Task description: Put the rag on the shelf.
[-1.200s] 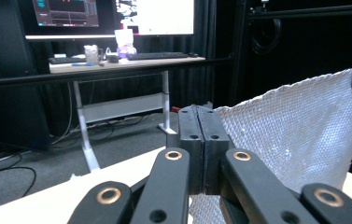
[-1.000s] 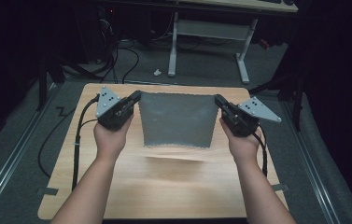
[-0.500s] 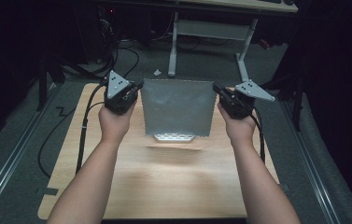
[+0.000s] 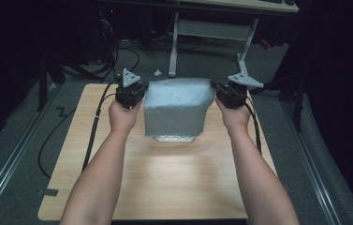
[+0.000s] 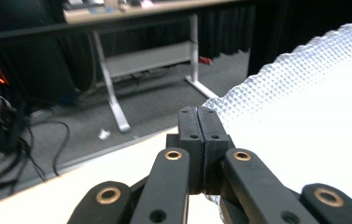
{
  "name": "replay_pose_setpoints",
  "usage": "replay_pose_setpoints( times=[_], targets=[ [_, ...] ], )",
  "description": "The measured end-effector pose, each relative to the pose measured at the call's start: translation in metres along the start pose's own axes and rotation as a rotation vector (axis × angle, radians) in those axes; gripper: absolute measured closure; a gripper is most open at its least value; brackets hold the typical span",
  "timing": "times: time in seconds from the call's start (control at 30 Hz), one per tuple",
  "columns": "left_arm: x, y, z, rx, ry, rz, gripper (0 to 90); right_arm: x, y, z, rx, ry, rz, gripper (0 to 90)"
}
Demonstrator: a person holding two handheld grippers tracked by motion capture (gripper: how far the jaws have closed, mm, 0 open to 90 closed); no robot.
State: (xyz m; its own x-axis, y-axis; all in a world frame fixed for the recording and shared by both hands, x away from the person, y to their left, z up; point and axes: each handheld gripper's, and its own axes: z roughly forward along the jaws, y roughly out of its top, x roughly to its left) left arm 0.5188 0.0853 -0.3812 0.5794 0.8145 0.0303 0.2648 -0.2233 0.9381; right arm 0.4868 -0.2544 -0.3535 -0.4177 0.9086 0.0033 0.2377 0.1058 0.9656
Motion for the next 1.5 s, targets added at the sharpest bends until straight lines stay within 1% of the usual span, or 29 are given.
replay_pose_setpoints(
  times=[0.03,0.07,0.1,0.2,0.37,0.43,0.53,0.57,0.6,0.63,0.67,0.7,0.83,1.03,1.13,1.33,1.43,1.5],
  targets=[
    [0.0,-0.004,0.002,0.018,-0.01,-0.002,89.7,-0.001,-0.003,0.001,0.002,0.0,0.004,89.5],
    [0.0,-0.004,0.002,0.018,-0.01,-0.002,89.7,-0.003,-0.006,0.001,0.001,0.008,0.009,89.5],
    [0.0,-0.012,0.004,0.039,-0.023,-0.009,89.7,-0.003,-0.009,0.003,0.01,0.009,0.012,89.4],
    [0.0,-0.022,0.005,0.057,-0.035,-0.028,89.7,-0.004,-0.021,0.009,0.038,0.01,0.024,89.5],
    [0.002,-0.039,0.002,0.081,-0.047,-0.043,89.7,-0.003,-0.039,0.016,0.071,0.042,0.033,89.4],
    [0.003,-0.045,0.0,0.082,-0.056,-0.057,89.7,-0.001,-0.045,0.017,0.081,0.055,0.028,89.4],
    [0.0,-0.054,-0.002,0.09,-0.069,-0.06,89.7,0.002,-0.052,0.017,0.086,0.068,0.026,89.4],
    [0.0,-0.054,-0.002,0.09,-0.069,-0.06,89.7,0.002,-0.052,0.017,0.086,0.068,0.026,89.4],
    [-0.003,-0.06,-0.002,0.106,-0.081,-0.059,89.7,0.003,-0.056,0.017,0.092,0.074,0.031,89.3],
    [-0.005,-0.063,-0.002,0.098,-0.082,-0.055,89.7,0.004,-0.058,0.016,0.09,0.076,0.03,89.3],
    [-0.006,-0.066,-0.002,0.102,-0.09,-0.064,89.7,0.004,-0.061,0.016,0.095,0.076,0.032,89.4],
    [-0.006,-0.066,-0.002,0.102,-0.09,-0.064,89.7,0.004,-0.061,0.016,0.095,0.076,0.032,89.4],
    [-0.009,-0.076,-0.003,0.105,-0.106,-0.081,89.7,0.007,-0.073,0.015,0.116,0.084,0.035,89.3],
    [-0.012,-0.084,-0.004,0.118,-0.128,-0.089,89.7,0.012,-0.083,0.014,0.126,0.093,0.018,89.3],
    [-0.012,-0.089,-0.004,0.123,-0.131,-0.095,89.7,0.012,-0.088,0.015,0.136,0.094,0.026,89.3],
    [-0.013,-0.096,-0.002,0.14,-0.141,-0.095,89.6,0.013,-0.094,0.018,0.146,0.095,0.029,89.3],
    [-0.014,-0.097,-0.003,0.14,-0.142,-0.091,89.5,0.012,-0.096,0.019,0.153,0.09,0.031,89.3],
    [-0.015,-0.097,-0.004,0.139,-0.143,-0.081,89.4,0.011,-0.098,0.019,0.158,0.085,0.04,89.3]
  ],
)
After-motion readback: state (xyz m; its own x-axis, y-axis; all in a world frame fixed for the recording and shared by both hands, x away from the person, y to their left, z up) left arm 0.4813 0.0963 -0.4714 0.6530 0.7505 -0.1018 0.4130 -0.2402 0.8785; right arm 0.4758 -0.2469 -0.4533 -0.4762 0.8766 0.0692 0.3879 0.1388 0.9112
